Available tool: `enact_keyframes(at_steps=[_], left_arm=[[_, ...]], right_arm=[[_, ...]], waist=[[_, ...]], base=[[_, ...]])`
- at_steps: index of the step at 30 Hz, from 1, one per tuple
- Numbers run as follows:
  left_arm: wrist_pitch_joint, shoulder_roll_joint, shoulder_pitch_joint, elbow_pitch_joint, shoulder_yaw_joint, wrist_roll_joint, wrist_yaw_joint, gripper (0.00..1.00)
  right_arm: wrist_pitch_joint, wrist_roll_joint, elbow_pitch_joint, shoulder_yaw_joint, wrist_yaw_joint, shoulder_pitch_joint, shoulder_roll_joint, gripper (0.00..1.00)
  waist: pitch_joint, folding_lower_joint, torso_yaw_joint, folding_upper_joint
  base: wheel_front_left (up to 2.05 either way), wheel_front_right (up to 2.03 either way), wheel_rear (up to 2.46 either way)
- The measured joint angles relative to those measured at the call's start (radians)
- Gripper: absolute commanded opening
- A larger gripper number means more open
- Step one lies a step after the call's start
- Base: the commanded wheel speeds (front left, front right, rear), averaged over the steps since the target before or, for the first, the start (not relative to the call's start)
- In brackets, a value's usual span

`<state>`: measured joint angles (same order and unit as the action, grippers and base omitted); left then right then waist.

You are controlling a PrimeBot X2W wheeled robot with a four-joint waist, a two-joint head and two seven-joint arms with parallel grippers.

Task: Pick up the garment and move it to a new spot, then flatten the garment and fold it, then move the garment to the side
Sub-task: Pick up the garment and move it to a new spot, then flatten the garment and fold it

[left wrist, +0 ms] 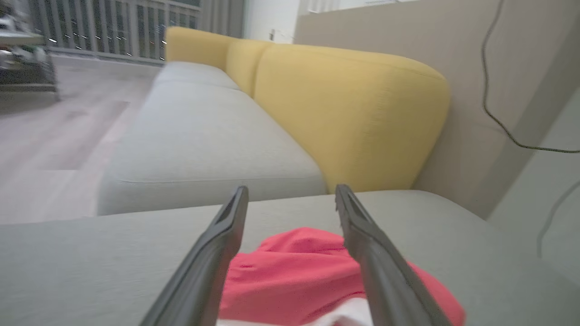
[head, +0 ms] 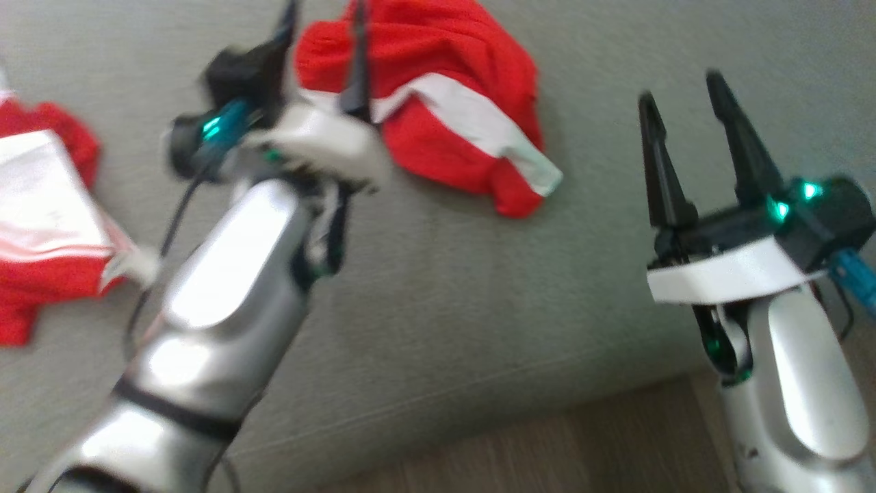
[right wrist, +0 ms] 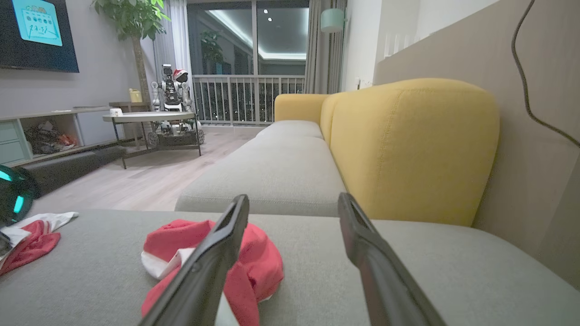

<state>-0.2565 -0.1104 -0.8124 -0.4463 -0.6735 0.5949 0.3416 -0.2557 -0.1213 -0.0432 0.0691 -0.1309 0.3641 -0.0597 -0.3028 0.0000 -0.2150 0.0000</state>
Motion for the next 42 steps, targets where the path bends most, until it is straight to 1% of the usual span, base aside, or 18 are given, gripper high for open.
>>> enact_keyframes(at_steps=[1,4,6,8,9,11,12,16,18,22,24,28,31,33,38,39,42], left_arm=[[0.0,-0.019,0.033,0.036,0.024,-0.015,-0.001,1.0],[0.0,-0.065,0.17,0.141,0.098,-0.032,-0.026,1.0],[0.0,-0.078,0.278,0.196,0.137,-0.042,-0.043,1.0],[0.0,-0.079,0.384,0.24,0.177,-0.057,-0.062,1.0],[0.0,-0.078,0.433,0.258,0.202,-0.065,-0.067,1.0],[0.0,-0.059,0.522,0.296,0.269,-0.07,-0.072,1.0],[0.0,-0.051,0.561,0.309,0.29,-0.082,-0.083,1.0],[0.0,0.011,0.673,0.336,0.354,-0.146,-0.119,1.0],[0.0,0.033,0.69,0.342,0.383,-0.16,-0.141,1.0],[0.0,0.048,0.684,0.342,0.413,-0.202,-0.181,1.0],[0.0,0.054,0.684,0.337,0.423,-0.216,-0.192,1.0],[0.0,0.059,0.683,0.323,0.428,-0.228,-0.21,1.0],[0.0,0.061,0.678,0.313,0.426,-0.233,-0.215,1.0],[0.0,0.062,0.669,0.312,0.415,-0.232,-0.215,1.0],[0.0,0.063,0.643,0.311,0.393,-0.23,-0.208,1.0],[0.0,0.063,0.638,0.311,0.393,-0.23,-0.201,1.0],[0.0,0.063,0.637,0.311,0.392,-0.23,-0.199,1.0]], right_arm=[[0.0,0.002,-0.007,-0.008,0.0,-0.016,0.001,1.0],[0.0,0.006,-0.025,-0.034,0.0,-0.067,0.001,1.0],[0.0,0.006,-0.032,-0.043,0.0,-0.101,0.002,1.0],[0.0,0.006,-0.035,-0.044,0.0,-0.131,0.002,1.0],[0.0,0.006,-0.04,-0.043,0.0,-0.141,0.003,1.0],[0.0,0.005,-0.043,-0.044,0.0,-0.161,0.003,1.0],[0.0,0.001,-0.047,-0.044,0.0,-0.171,0.004,1.0],[0.0,-0.004,-0.065,-0.057,0.0,-0.204,0.005,1.0],[0.0,-0.004,-0.073,-0.063,0.0,-0.208,0.005,1.0],[0.0,-0.02,-0.123,-0.076,0.0,-0.205,0.007,1.0],[0.0,-0.042,-0.174,-0.094,0.0,-0.194,0.008,1.0],[0.023,-0.136,-0.315,-0.143,0.0,-0.132,0.008,1.0],[0.028,-0.178,-0.405,-0.153,0.0,-0.069,0.008,1.0],[0.027,-0.186,-0.458,-0.144,0.0,-0.033,0.008,1.0],[0.026,-0.224,-0.574,-0.13,0.0,0.014,0.008,1.0],[0.024,-0.227,-0.609,-0.128,0.0,0.023,0.008,1.0],[0.016,-0.223,-0.645,-0.125,0.0,0.038,0.007,1.0]], waist=[[0.01,0.0,0.017,0.0],[0.045,0.0,0.069,0.0],[0.069,0.0,0.101,0.0],[0.093,0.0,0.13,0.0],[0.105,0.0,0.143,0.0],[0.129,0.0,0.164,0.0],[0.14,0.0,0.173,0.0],[0.168,0.0,0.207,0.0],[0.173,0.0,0.219,0.0],[0.163,0.0,0.229,0.0],[0.154,0.0,0.232,0.0],[0.13,0.0,0.239,0.0],[0.109,0.0,0.248,0.0],[0.095,0.0,0.254,0.0],[0.069,0.0,0.271,0.0],[0.062,0.0,0.275,0.0],[0.053,0.0,0.276,0.0]], base=[[0.0,0.0,0.0],[0.0,0.0,0.0],[0.0,0.0,0.0],[0.0,0.0,0.0],[0.0,0.0,0.0],[0.0,0.0,0.0],[0.0,0.0,0.0],[0.0,0.0,0.0],[0.0,0.0,0.0],[0.0,0.0,0.0],[0.0,0.0,0.0],[0.0,0.0,0.0],[0.0,0.0,0.0],[0.0,0.0,0.0],[0.0,0.0,0.0],[0.0,0.0,0.0],[0.0,0.0,0.0]])
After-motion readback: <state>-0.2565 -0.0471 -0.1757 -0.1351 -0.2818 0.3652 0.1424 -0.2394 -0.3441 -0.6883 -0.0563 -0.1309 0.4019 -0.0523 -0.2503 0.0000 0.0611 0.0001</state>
